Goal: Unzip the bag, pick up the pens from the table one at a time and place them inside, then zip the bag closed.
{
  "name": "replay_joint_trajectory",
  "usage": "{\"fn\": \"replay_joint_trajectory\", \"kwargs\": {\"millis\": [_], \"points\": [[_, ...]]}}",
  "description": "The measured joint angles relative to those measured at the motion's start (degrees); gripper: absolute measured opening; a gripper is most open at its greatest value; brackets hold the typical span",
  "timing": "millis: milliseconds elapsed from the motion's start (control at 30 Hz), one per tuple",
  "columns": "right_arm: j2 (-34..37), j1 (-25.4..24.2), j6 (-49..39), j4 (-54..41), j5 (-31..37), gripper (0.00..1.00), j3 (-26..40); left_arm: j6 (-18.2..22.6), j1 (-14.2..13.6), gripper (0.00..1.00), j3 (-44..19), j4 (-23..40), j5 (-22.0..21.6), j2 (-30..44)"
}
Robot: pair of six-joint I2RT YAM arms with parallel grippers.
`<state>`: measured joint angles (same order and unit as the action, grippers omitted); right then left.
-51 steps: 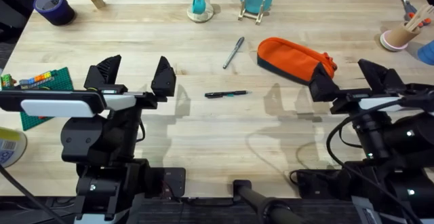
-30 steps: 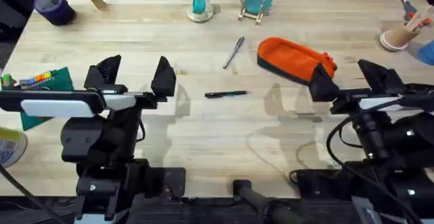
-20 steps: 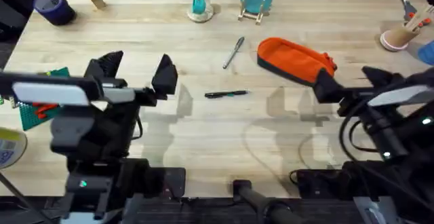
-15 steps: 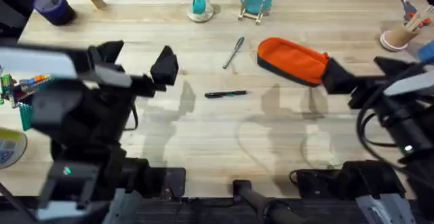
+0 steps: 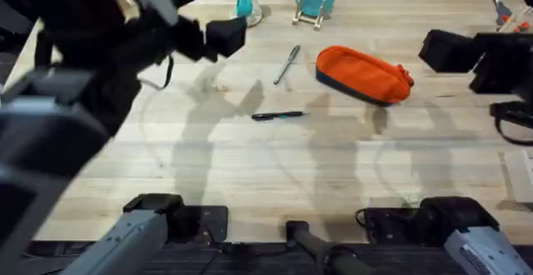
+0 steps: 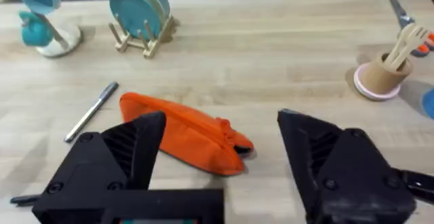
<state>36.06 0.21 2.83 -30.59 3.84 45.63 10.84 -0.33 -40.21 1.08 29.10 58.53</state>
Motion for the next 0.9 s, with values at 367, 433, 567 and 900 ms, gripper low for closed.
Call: {"fn": "replay_joint_trajectory", "kwargs": {"millis": [367, 433, 567, 900], "points": [[6.4, 0.0, 0.2, -11.1, -0.6, 0.995, 10.6, 11.1, -11.0, 0.991, -9.6, -0.6, 6.0, 13.4], [6.8, 0.0, 0.2, -11.5, -1.4, 0.995, 11.1, 12.9, -12.7, 0.991, -10.1, -1.4, 6.3, 15.3], [7.2, 0.0, 0.2, -11.7, -3.2, 0.996, 11.3, 16.5, -15.3, 0.991, -10.4, -2.3, 7.6, 19.4], [7.2, 0.0, 0.2, -11.7, -6.1, 0.995, 11.3, 22.6, -18.2, 0.991, -18.1, -2.2, 15.5, 30.2]]}}
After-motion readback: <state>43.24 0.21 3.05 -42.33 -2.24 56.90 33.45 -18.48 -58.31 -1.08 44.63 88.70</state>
